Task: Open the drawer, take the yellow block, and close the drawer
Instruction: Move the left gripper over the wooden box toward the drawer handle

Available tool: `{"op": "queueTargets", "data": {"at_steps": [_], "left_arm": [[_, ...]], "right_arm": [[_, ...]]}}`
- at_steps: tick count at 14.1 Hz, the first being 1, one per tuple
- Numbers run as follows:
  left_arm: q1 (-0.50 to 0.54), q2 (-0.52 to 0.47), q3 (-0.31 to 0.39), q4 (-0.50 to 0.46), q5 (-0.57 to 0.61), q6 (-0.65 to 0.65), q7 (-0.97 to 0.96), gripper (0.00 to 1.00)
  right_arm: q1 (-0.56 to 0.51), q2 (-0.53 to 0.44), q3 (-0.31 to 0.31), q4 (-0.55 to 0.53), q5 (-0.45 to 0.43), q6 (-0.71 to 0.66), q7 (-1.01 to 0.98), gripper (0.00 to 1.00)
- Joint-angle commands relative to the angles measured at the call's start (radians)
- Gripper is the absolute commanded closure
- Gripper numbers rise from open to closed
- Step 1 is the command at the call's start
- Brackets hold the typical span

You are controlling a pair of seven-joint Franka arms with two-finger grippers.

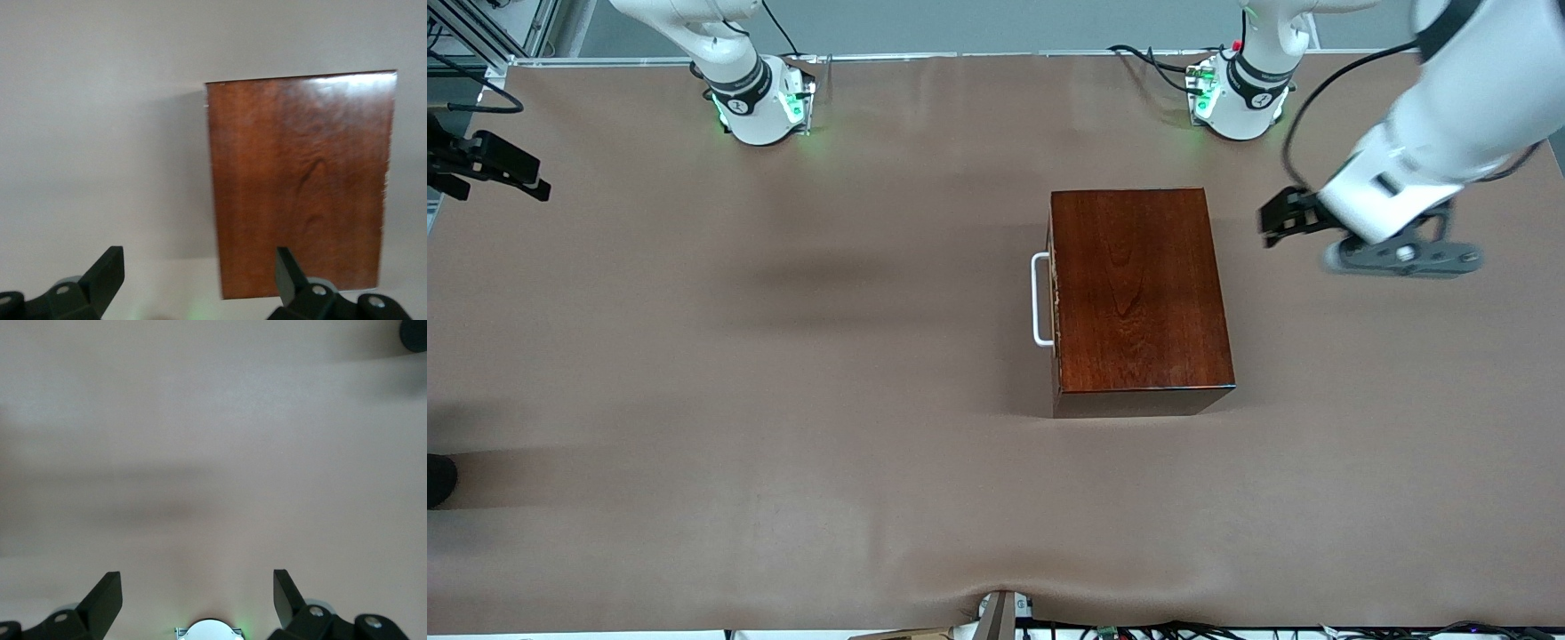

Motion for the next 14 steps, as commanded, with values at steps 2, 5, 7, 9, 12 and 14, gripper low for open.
{"op": "queueTargets", "data": {"at_steps": [2,5,7,9,12,14], "left_arm": [[-0.149,0.149,0.014,0.142,0.009,-0.009,-0.208,0.0],[-0.248,0.228,0.016,0.157,0.038,0.071,-0.333,0.0],[-0.322,0.292,0.019,0.172,0.067,0.126,-0.428,0.0],[-0.429,0.367,0.08,0.225,0.069,0.152,-0.508,0.0],[-0.66,0.421,0.3,0.251,0.067,0.195,-0.527,0.0],[-0.77,0.475,0.396,0.294,0.063,0.212,-0.565,0.0]], "right_arm": [[-0.014,0.006,0.009,0.012,0.004,-0.01,-0.003,0.0],[-0.014,0.006,0.009,0.011,0.004,-0.011,-0.003,0.0],[-0.014,0.006,0.009,0.012,0.004,-0.01,-0.001,0.0],[-0.014,0.006,0.009,0.012,0.004,-0.01,0.0,0.0],[-0.012,0.006,0.009,0.011,0.004,-0.011,0.002,0.0],[-0.011,0.006,0.009,0.011,0.004,-0.011,0.002,0.0]]}}
